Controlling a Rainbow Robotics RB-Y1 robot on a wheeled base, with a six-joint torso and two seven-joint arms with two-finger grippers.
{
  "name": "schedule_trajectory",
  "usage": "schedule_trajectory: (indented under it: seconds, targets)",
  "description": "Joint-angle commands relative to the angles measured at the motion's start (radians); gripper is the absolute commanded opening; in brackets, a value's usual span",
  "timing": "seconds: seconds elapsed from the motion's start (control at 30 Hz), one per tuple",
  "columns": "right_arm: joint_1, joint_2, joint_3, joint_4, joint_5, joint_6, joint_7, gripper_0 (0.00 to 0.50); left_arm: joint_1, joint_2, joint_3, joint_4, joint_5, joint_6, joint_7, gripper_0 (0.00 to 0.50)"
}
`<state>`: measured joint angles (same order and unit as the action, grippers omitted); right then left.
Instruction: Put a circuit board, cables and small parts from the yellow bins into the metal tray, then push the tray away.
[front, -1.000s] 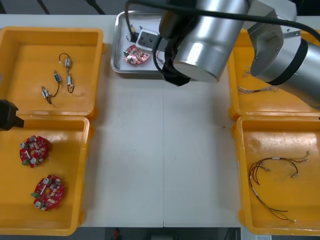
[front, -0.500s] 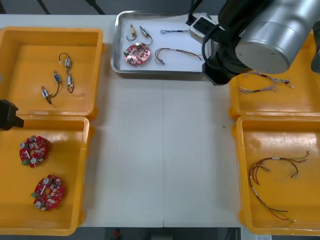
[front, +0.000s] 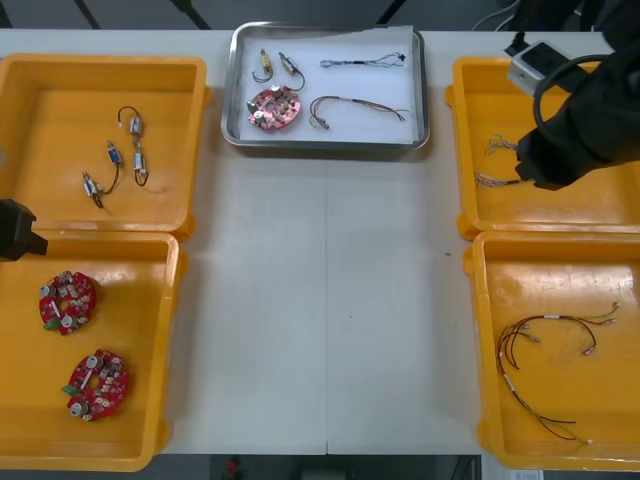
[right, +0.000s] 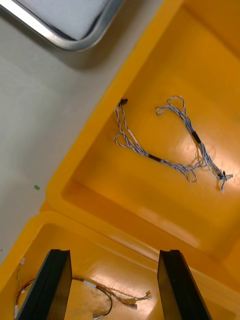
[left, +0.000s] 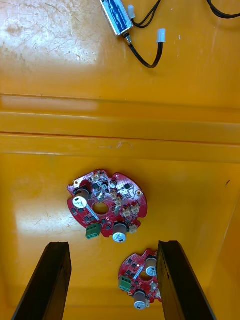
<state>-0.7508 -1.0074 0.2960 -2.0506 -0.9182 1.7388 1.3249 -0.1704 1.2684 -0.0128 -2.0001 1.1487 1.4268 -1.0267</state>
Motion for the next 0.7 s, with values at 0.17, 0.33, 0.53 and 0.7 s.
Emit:
schedule_trajectory:
  seconds: [0.17, 0.33, 0.53, 0.7]
  targets:
    - [0.289, -0.054, -0.350, -0.063, -0.076, 0.007, -0.052, 0.500, 0.017, 0.049, 0.001, -0.017, -0.009, -0.006, -0.035, 0.500]
    - [0.399, -0.054, -0.468, -0.063, -0.091, 0.007, -0.056, 0.500, 0.017, 0.049, 0.001, -0.017, -0.009, -0.006, -0.035, 0.500]
    - [0.505, -0.054, -0.555, -0.062, -0.091, 0.007, -0.073, 0.500, 0.017, 0.049, 0.001, -0.017, -0.009, -0.006, -0.035, 0.500]
    - [0.573, -0.054, -0.591, -0.060, -0.094, 0.007, -0.099, 0.500, 0.017, 0.049, 0.001, -0.017, -0.009, -0.006, -0.035, 0.500]
